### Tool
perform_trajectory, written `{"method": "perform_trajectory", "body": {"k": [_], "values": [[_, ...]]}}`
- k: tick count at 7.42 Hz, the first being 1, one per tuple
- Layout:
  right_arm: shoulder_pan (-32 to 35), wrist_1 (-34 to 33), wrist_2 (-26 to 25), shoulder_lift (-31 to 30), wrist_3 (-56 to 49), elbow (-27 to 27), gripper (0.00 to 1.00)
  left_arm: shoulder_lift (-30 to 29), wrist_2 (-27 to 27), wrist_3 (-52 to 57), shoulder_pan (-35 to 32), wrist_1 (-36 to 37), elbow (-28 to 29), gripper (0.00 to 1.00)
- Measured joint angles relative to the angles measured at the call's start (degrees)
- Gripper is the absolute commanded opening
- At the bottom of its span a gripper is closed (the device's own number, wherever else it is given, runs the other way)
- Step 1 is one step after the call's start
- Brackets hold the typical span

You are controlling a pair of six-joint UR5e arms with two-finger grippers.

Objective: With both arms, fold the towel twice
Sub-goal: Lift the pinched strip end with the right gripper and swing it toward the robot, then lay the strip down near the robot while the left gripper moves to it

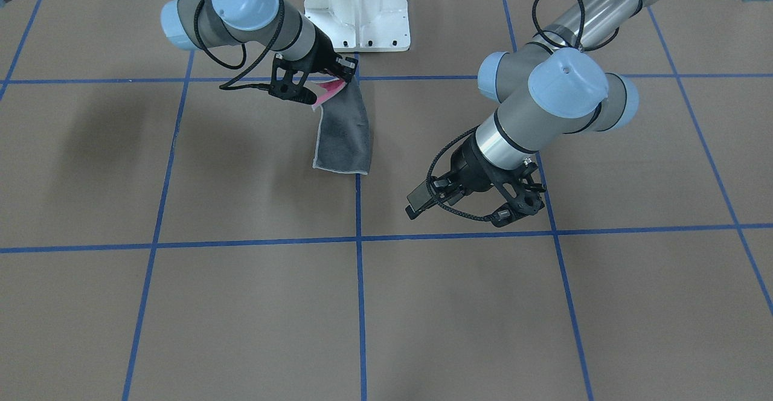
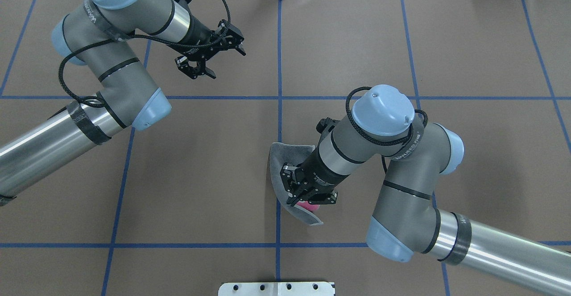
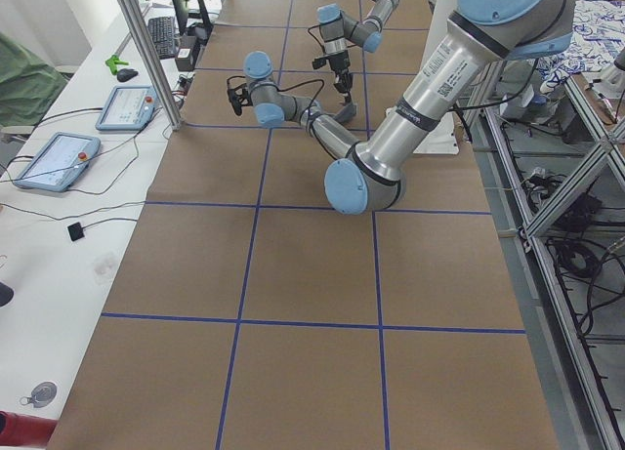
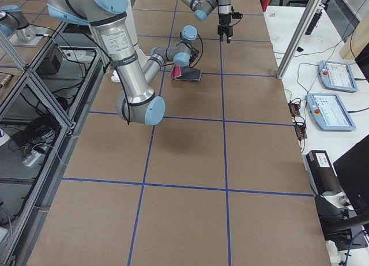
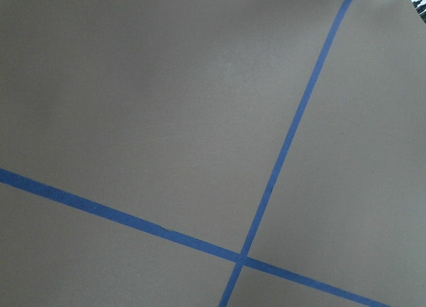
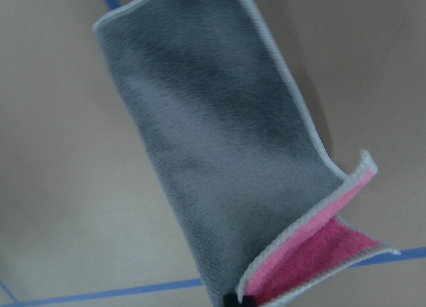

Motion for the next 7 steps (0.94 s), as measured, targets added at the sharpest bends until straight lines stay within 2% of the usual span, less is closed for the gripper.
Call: {"method": "perform_trajectory", "body": {"k": [2, 7], "values": [[-0.06, 0.34, -1.78, 2.0, -0.02, -2.49, 1.0, 0.66, -0.07, 0.64, 0.1, -0.09, -0.11, 1.0], [3.07, 0.26, -3.04, 2.15, 0.07, -1.38, 1.0, 0.94, -0.07, 0.68, 0.4, -0.14, -1.39, 1.0]]}}
